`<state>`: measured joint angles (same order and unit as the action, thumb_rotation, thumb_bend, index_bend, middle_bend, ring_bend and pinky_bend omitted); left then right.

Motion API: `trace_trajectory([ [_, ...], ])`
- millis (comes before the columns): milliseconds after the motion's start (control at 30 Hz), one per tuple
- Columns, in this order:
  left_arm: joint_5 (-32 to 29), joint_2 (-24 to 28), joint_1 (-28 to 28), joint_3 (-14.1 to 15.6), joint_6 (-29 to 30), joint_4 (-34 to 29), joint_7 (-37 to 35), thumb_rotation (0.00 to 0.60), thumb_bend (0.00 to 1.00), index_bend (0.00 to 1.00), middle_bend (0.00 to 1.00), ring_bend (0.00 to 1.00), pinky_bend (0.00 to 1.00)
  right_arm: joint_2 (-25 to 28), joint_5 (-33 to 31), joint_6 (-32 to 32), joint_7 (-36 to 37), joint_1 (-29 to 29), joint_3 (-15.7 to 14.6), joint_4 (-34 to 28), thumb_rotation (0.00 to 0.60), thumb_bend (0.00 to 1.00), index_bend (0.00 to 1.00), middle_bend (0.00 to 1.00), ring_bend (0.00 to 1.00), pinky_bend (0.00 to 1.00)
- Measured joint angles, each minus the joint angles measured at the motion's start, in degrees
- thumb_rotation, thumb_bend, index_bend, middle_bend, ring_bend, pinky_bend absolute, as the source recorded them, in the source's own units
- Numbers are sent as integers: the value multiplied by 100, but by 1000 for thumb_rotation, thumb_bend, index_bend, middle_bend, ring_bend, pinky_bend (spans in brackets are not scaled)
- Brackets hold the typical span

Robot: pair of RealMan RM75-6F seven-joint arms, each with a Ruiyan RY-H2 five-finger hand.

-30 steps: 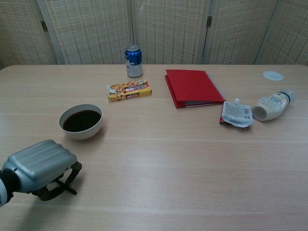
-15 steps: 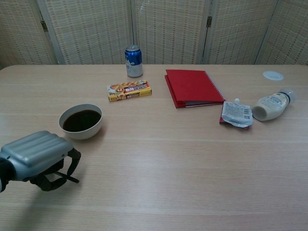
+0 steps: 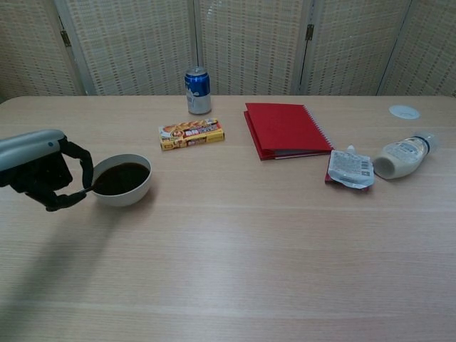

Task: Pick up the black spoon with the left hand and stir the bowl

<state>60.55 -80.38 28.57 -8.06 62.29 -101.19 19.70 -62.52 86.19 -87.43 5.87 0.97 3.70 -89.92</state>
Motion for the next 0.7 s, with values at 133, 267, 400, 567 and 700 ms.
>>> trace_trajectory([
  [133,-13,165,-19,-243,-18,-91,-594,600,480,659,999,943,1000,75,55,-50,-16,3,11,-81,600,139,0,110,145,76],
  [267,-45,200,60,-484,-159,-50,-1069,600,480,662,1000,943,1000,134,86,-117,-139,7,42,-153,600,139,0,110,145,76],
  [400,-132,111,220,-675,-324,46,-1355,600,480,666,1000,943,1000,248,109,-247,-293,3,109,-312,600,139,0,110,145,76],
  [567,-224,-144,435,-845,-453,228,-1600,600,482,675,1000,943,1000,325,122,-291,-391,-8,128,-441,600,139,0,110,145,76],
  [700,-356,-442,633,-880,-615,518,-1651,600,484,675,999,943,1000,304,94,-292,-379,-29,115,-424,600,138,0,110,145,76],
])
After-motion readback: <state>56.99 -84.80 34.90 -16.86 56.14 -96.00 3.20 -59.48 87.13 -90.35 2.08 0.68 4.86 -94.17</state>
